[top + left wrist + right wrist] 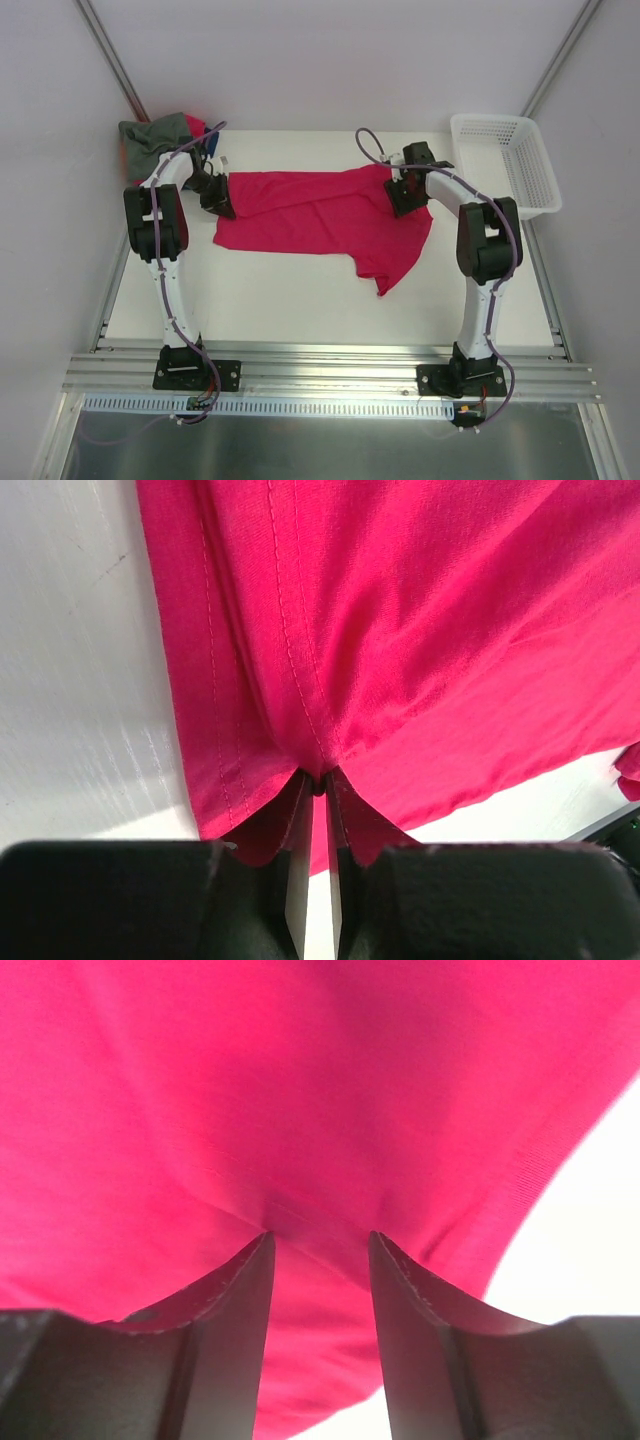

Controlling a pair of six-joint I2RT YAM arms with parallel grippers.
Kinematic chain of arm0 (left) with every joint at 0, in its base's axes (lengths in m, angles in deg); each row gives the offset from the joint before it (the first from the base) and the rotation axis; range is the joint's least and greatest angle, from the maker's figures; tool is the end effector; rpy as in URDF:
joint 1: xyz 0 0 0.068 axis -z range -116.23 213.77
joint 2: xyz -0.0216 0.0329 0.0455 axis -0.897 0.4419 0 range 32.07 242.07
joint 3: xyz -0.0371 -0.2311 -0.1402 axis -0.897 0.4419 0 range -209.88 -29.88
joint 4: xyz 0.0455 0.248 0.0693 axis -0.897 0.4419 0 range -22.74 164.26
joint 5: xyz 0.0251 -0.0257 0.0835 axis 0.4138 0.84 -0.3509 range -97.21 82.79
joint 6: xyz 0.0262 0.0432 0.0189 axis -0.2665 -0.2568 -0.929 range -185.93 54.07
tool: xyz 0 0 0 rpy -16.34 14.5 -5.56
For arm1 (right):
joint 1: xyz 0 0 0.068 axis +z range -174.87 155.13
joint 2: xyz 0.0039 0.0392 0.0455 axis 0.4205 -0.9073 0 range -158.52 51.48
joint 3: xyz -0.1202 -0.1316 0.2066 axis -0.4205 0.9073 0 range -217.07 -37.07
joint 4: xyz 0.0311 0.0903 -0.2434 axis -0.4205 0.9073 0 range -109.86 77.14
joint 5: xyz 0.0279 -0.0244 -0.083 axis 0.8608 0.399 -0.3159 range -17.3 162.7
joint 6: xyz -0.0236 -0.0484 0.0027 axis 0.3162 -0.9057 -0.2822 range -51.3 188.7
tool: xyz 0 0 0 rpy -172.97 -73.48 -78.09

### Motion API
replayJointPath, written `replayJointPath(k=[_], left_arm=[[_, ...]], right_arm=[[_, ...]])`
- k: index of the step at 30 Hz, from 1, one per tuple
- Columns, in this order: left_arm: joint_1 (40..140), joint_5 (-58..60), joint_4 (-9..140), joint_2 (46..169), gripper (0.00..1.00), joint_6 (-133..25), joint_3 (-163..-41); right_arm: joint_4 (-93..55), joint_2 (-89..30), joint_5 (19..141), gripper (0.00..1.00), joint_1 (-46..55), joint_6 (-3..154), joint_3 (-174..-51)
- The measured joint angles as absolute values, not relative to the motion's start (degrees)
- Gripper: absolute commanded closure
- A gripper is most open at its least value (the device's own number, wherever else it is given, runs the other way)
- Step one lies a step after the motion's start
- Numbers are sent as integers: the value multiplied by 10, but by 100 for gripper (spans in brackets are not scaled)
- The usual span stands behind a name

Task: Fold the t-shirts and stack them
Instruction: Flatten out the tshirt

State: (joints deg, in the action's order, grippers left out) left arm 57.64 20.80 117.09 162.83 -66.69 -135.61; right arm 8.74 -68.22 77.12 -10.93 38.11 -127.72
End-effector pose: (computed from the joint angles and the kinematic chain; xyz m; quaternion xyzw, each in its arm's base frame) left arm 0.4664 0.0333 0.1623 -0.0132 0.9622 -0.2318 0.1421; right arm 0.4388 0.1118 0.1838 -0.3735 0.8841 -0.0036 0.2807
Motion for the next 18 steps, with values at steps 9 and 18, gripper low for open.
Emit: replayJointPath(k=[9,18], left_arm=[[576,208,1170,1628,92,-667,-1356],[576,208,1170,1628,92,-666,-1356]], right_arm=[[81,-669,750,51,-137,369,-1271],[78,-669,751,55,-136,363,-1271]])
